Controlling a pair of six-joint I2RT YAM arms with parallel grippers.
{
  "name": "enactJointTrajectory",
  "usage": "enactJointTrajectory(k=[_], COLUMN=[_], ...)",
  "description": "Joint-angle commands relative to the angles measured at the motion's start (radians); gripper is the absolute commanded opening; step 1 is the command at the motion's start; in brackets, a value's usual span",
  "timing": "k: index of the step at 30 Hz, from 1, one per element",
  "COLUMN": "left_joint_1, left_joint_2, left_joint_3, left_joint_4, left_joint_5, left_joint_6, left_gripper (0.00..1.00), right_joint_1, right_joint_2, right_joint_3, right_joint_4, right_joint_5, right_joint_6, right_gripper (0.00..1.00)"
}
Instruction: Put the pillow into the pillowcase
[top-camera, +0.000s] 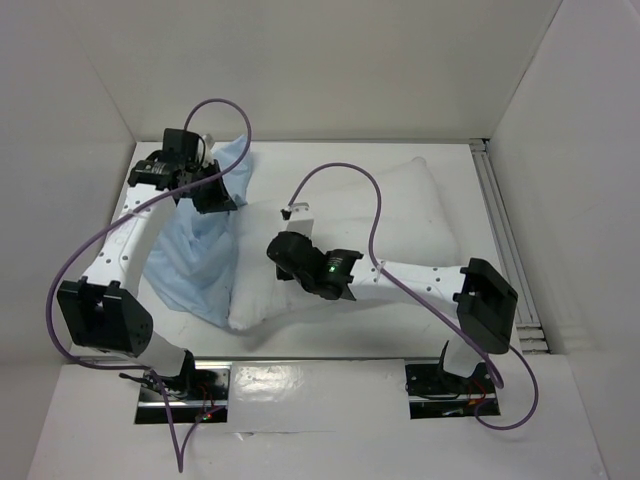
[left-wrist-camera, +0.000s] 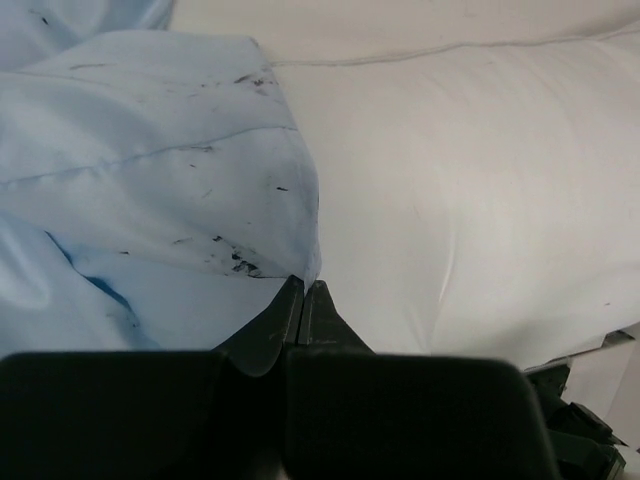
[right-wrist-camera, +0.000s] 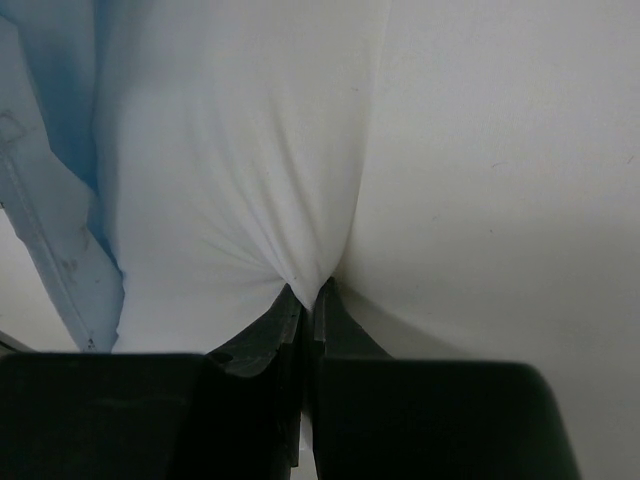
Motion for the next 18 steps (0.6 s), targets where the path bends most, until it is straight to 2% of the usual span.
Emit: enactJointTrajectory(k=[1, 5, 12, 18], left_joint_1=[-0.002, -0.002, -0.002, -0.002], left_joint_2=[-0.021, -0.021, -0.021, -0.098], left_joint_3=[0.069, 0.09, 0.101, 0.09], left_joint_4=[-0.012, -0.034, -0.043, -0.052], left_joint_5=[-0.054, -0.114, -0.103, -0.084], left_joint_6=[0.038, 0.06, 0.097, 0.097], left_gripper=[0.0, 0.0, 0.0, 0.0], right_joint_1=[0.02, 0.029, 0.029, -0.003], right_joint_2=[-0.002, -0.023, -0.054, -0.054], right_joint_3=[-0.032, -0.084, -0.121, 0.021], right_joint_4=[0.004, 0.004, 0.0, -0.019], right_joint_5=[0.037, 0.037, 0.047, 0.083], right_joint_6=[0.025, 0.025, 0.046, -0.019], right_gripper=[0.0, 0.0, 0.0, 0.0])
